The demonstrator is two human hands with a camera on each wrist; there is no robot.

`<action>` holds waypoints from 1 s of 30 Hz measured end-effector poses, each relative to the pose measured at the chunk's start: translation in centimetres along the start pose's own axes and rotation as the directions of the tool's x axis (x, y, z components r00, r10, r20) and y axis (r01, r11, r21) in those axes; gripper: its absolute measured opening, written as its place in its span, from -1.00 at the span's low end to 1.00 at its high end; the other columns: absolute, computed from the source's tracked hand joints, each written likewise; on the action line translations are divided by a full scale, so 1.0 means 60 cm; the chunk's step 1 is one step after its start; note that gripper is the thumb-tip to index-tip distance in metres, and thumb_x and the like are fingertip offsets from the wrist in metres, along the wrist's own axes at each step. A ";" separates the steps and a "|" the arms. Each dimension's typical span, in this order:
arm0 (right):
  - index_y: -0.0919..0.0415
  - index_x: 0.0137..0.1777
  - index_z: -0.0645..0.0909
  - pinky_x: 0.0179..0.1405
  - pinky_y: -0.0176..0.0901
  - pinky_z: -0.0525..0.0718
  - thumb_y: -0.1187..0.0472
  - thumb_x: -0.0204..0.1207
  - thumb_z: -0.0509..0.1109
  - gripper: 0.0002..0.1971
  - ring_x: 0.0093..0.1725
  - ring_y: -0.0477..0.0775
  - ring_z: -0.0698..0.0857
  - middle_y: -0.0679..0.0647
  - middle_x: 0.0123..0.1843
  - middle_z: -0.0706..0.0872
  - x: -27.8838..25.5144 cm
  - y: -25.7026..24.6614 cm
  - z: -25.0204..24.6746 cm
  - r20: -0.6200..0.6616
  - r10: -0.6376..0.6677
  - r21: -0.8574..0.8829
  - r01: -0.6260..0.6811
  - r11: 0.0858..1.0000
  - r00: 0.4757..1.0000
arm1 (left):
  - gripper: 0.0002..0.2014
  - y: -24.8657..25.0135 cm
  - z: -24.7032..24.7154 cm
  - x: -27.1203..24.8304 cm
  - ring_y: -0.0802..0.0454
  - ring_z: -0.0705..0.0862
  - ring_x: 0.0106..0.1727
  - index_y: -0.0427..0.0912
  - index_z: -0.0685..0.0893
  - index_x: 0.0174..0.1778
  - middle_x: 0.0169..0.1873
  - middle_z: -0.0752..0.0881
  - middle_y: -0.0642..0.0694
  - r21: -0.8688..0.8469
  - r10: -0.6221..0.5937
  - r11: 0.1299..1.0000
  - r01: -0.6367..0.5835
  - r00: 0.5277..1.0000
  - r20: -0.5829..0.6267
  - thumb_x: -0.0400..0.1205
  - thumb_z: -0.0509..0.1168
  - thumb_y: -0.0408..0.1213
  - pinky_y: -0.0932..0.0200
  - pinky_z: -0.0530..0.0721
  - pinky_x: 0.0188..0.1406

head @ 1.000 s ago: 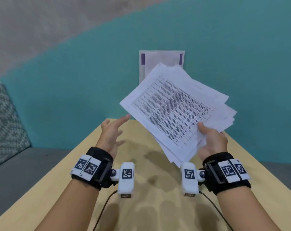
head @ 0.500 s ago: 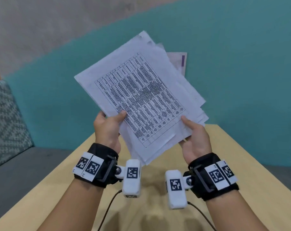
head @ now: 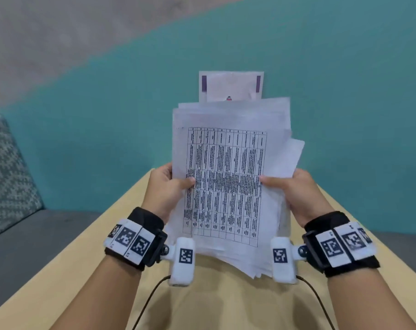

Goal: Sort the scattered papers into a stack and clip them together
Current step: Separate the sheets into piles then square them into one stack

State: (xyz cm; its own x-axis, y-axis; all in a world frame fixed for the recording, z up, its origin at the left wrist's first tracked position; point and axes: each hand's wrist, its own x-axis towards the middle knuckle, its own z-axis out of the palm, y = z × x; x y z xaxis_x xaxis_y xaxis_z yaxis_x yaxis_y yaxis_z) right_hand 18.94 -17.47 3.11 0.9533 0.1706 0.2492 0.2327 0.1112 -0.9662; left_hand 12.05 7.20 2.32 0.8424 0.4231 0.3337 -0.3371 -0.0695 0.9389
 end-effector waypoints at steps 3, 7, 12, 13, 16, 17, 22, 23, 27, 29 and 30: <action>0.18 0.06 0.79 0.24 0.12 0.76 0.36 0.51 0.57 -0.84 0.04 0.11 0.87 0.06 0.00 0.90 0.001 0.006 0.014 -0.089 -0.063 -0.077 0.056 0.995 0.994 | -0.69 -0.004 0.006 -0.001 0.10 0.86 -0.10 -0.08 0.78 0.01 -0.11 0.89 0.04 0.026 0.031 0.999 -0.030 0.999 -0.039 0.60 0.42 -0.62 0.16 0.79 -0.06; 0.05 -0.05 0.75 0.15 0.01 0.76 0.25 0.58 0.53 -0.93 0.04 0.10 0.83 -0.03 -0.05 0.85 -0.002 0.010 0.039 -0.167 -0.191 -0.107 0.174 0.979 0.967 | -0.67 0.000 0.016 -0.004 0.16 0.79 0.13 -0.07 0.67 0.32 0.12 0.81 0.10 0.054 0.075 0.996 -0.074 0.997 -0.021 0.72 0.32 -0.53 0.19 0.73 0.15; 0.09 0.19 0.70 0.11 -0.06 0.73 0.43 0.54 0.44 -0.70 0.07 0.07 0.80 0.00 0.08 0.84 0.002 0.032 0.047 -0.135 -0.099 -0.127 0.082 0.989 0.986 | -0.59 -0.015 0.016 -0.007 0.19 0.72 0.22 0.04 0.51 0.41 0.21 0.74 0.14 0.074 -0.022 0.997 0.018 0.998 0.056 0.76 0.18 -0.54 0.24 0.67 0.11; 0.10 0.18 0.68 0.05 -0.08 0.73 0.47 0.53 0.42 -0.68 0.05 0.08 0.80 0.02 0.08 0.83 0.003 0.037 0.047 -0.139 -0.084 -0.128 0.066 0.990 0.987 | -0.58 -0.018 0.016 -0.008 0.18 0.72 0.23 0.02 0.51 0.43 0.21 0.73 0.14 0.070 -0.037 0.997 0.033 0.998 0.056 0.76 0.18 -0.54 0.25 0.67 0.09; 0.10 0.11 0.67 -0.03 -0.11 0.72 0.49 0.54 0.39 -0.71 0.01 0.08 0.79 0.03 0.06 0.83 0.004 0.046 0.046 -0.154 -0.036 -0.092 0.022 0.995 0.987 | -0.56 -0.022 0.016 -0.007 0.23 0.73 0.18 -0.01 0.53 0.46 0.19 0.75 0.15 0.051 -0.049 0.998 0.047 0.998 0.043 0.75 0.20 -0.54 0.32 0.66 0.00; 0.10 0.10 0.67 0.00 -0.09 0.72 0.48 0.54 0.39 -0.72 0.02 0.09 0.79 0.03 0.06 0.83 0.004 0.047 0.046 -0.159 -0.034 -0.078 0.022 0.997 0.987 | -0.57 -0.022 0.017 -0.007 0.24 0.73 0.16 -0.02 0.53 0.46 0.18 0.75 0.16 0.040 -0.050 0.998 0.049 0.998 0.036 0.75 0.21 -0.54 0.33 0.66 -0.02; 0.14 0.21 0.65 0.01 -0.08 0.72 0.48 0.52 0.39 -0.66 0.06 0.07 0.79 -0.03 0.04 0.82 0.002 0.042 0.051 -0.198 -0.095 -0.031 0.091 0.995 0.976 | -0.62 -0.017 0.018 -0.006 0.23 0.72 0.18 0.00 0.54 0.41 0.17 0.75 0.17 0.000 -0.031 1.000 0.031 0.999 -0.006 0.75 0.24 -0.47 0.24 0.65 0.10; 0.11 0.20 0.63 0.07 -0.02 0.74 0.49 0.50 0.39 -0.64 0.08 0.08 0.79 -0.02 0.06 0.82 0.002 0.043 0.050 -0.206 -0.111 -0.034 0.106 0.994 0.972 | -0.65 -0.015 0.017 -0.005 0.19 0.73 0.18 0.00 0.56 0.38 0.15 0.76 0.15 0.005 -0.033 0.999 0.033 0.999 -0.012 0.74 0.26 -0.46 0.21 0.65 0.11; 0.04 0.09 0.60 0.22 0.14 0.75 0.53 0.47 0.37 -0.62 0.13 0.15 0.79 -0.01 0.08 0.81 0.001 0.044 0.046 -0.209 -0.128 -0.045 0.121 0.992 0.969 | -0.65 -0.013 0.011 -0.003 0.07 0.76 0.20 -0.12 0.62 0.41 0.17 0.80 0.05 0.011 -0.052 0.999 0.052 0.998 -0.025 0.71 0.32 -0.45 0.03 0.66 0.34; 0.02 0.18 0.60 0.23 0.13 0.75 0.53 0.52 0.37 -0.60 0.13 0.08 0.79 -0.04 0.10 0.81 -0.001 0.041 0.046 -0.156 -0.137 -0.075 0.126 0.989 0.978 | -0.63 -0.014 0.011 -0.006 0.07 0.75 0.26 -0.13 0.59 0.48 0.24 0.79 0.04 0.016 -0.032 0.999 0.032 0.999 -0.021 0.75 0.29 -0.43 0.03 0.64 0.40; 0.01 0.23 0.59 0.23 0.10 0.75 0.51 0.55 0.37 -0.59 0.14 0.04 0.79 -0.06 0.13 0.80 -0.002 0.039 0.047 -0.126 -0.151 -0.098 0.139 0.985 0.981 | -0.62 -0.013 0.013 -0.007 0.09 0.74 0.30 -0.12 0.57 0.52 0.28 0.78 0.05 0.027 -0.004 1.000 0.005 1.000 -0.016 0.77 0.27 -0.42 0.05 0.64 0.40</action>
State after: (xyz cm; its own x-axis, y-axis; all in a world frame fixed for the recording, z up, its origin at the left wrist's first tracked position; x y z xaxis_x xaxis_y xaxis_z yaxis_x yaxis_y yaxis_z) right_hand 18.83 -14.46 1.02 0.9239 0.0276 0.3816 0.3806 0.0370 -0.9240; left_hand 12.26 6.36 1.49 0.8370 0.4378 0.3284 -0.3218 -0.0917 0.9424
